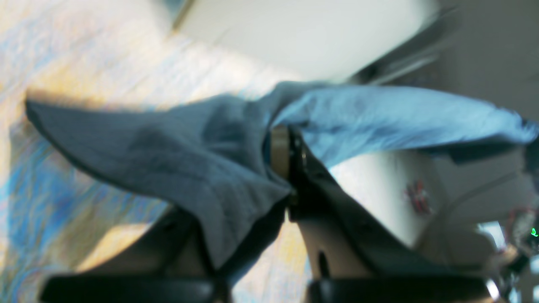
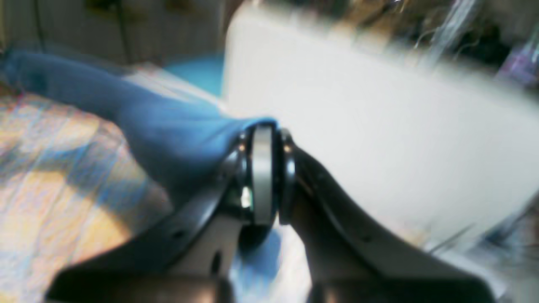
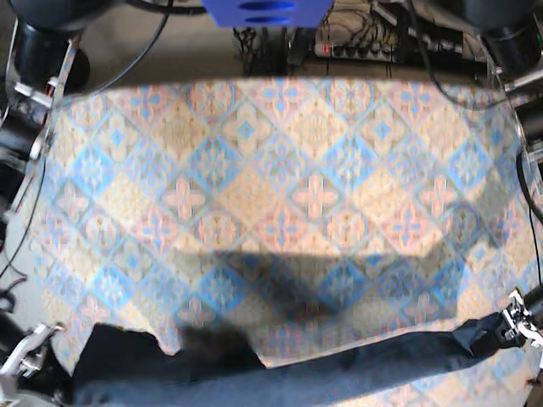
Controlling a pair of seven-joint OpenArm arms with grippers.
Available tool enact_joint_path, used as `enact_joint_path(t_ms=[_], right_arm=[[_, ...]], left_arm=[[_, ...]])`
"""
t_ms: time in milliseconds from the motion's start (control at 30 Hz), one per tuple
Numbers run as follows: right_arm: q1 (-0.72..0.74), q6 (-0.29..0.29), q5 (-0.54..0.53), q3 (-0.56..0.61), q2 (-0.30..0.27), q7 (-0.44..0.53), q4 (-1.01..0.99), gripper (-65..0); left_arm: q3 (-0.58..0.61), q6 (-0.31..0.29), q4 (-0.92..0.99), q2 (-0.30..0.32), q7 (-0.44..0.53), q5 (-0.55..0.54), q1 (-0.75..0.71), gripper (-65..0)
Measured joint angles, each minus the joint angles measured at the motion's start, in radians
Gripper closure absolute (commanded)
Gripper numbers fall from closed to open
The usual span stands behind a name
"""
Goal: Layout the t-shirt on the table in an organized manner, then fold the t-shirt properly
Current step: 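Lift the shirt high with both grippers and shake it out, then lay the shirt flat on the table with both grippers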
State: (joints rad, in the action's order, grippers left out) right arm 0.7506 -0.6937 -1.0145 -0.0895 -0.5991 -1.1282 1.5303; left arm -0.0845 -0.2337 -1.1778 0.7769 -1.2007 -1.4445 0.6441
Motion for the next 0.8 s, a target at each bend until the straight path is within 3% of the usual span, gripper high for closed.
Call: enact_joint_path(t_ms=[67,267,467,700,800], right_arm=[[-0.121,-0.003,0.01,-0.03,0.004,-0.036,0.072,-0.7],[-0.476,-0.007,-0.032,-0.086,0.0,-0.002,0.319,-0.7],[-0.713,-0.003,-0.018,-0.093,0.003,-0.011,0.381,-0.7],[-0.878,-0.002,-0.008,-0.094,0.0,-0.014,0.381,-0.7],[-0.934,-0.005,-0.011,-0.143,0.0,-0.013,0.381,-0.7]], left_arm=[[-0.073,-0.017,-0.072,-0.001,0.004,-0.036,-0.144,0.0],[-0.257,0.0,-0.239,-0.045,-0.011,-0.003,-0.563,0.0],[-0.285,-0.007,-0.265,-0.12,-0.045,-0.026,-0.737,0.0],[-0.288,-0.005,-0.272,-0.121,-0.04,-0.013,-0.877,0.0],[-0.288,-0.003,-0.271,-0.121,-0.045,0.076,-0.916,0.0]])
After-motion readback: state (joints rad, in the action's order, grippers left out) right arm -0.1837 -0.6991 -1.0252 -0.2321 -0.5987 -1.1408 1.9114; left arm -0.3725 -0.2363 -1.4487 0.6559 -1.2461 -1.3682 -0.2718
